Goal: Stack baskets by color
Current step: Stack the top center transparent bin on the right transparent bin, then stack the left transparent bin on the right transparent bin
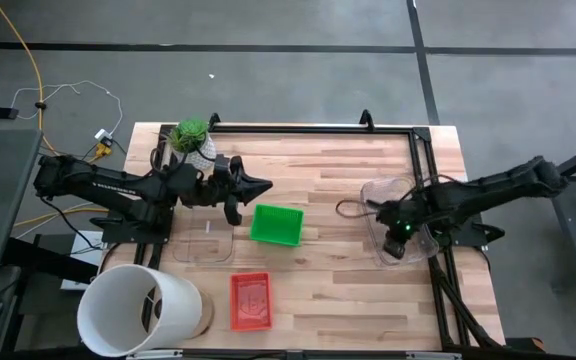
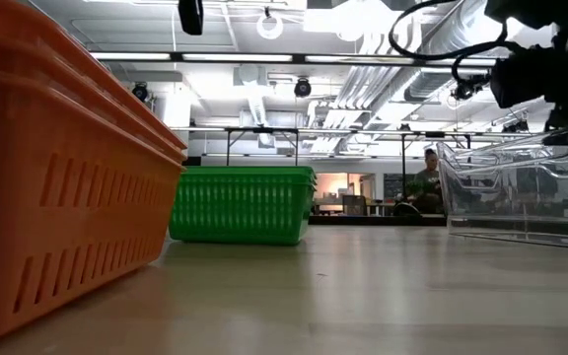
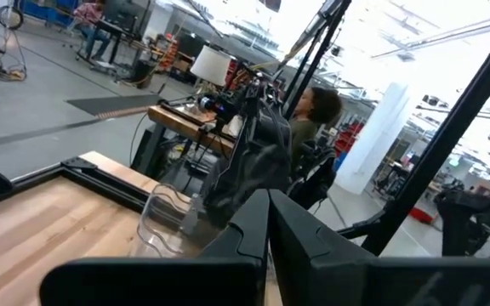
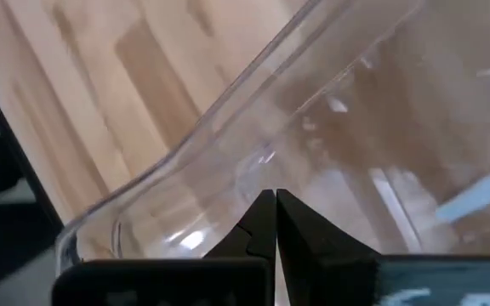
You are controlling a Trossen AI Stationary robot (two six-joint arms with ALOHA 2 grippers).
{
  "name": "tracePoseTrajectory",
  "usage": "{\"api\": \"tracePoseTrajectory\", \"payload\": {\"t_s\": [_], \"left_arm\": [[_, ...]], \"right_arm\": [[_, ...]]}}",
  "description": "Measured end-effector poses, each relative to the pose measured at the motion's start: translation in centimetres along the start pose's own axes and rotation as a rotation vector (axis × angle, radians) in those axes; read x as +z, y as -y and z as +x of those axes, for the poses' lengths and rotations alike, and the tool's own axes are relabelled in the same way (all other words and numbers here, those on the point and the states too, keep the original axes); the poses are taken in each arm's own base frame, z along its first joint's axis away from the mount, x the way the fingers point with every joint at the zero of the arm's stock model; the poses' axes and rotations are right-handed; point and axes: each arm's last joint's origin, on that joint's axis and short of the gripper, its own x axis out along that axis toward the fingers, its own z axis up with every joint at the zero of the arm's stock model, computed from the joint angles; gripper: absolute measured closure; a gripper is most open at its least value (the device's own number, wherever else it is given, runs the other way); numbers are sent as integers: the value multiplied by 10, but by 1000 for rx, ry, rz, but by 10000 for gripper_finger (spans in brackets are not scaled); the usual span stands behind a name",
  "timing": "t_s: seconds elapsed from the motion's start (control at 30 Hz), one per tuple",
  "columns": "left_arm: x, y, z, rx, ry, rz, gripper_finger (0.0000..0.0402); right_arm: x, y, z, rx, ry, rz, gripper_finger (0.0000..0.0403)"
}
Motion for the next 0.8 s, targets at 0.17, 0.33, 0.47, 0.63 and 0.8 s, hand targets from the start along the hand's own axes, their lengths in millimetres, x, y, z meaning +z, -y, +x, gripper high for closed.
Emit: {"api": "tracePoseTrajectory", "payload": {"t_s": [0.17, 0.33, 0.47, 0.63, 0.8], "left_arm": [[-2, 0, 0, -24, -27, 18, 402], [-3, 0, 0, -34, -43, 22, 401], [-3, 0, 0, -33, -47, 23, 402], [-3, 0, 0, -36, -49, 34, 402], [-3, 2, -1, -81, -68, 49, 401]], "right_arm": [[4, -18, 19, 55, -42, -31, 403], [14, -36, 31, 142, 40, -21, 403], [23, -42, 39, 150, 110, 7, 403], [25, -41, 37, 93, 179, 13, 403], [22, -41, -2, -82, 242, -51, 403]]}}
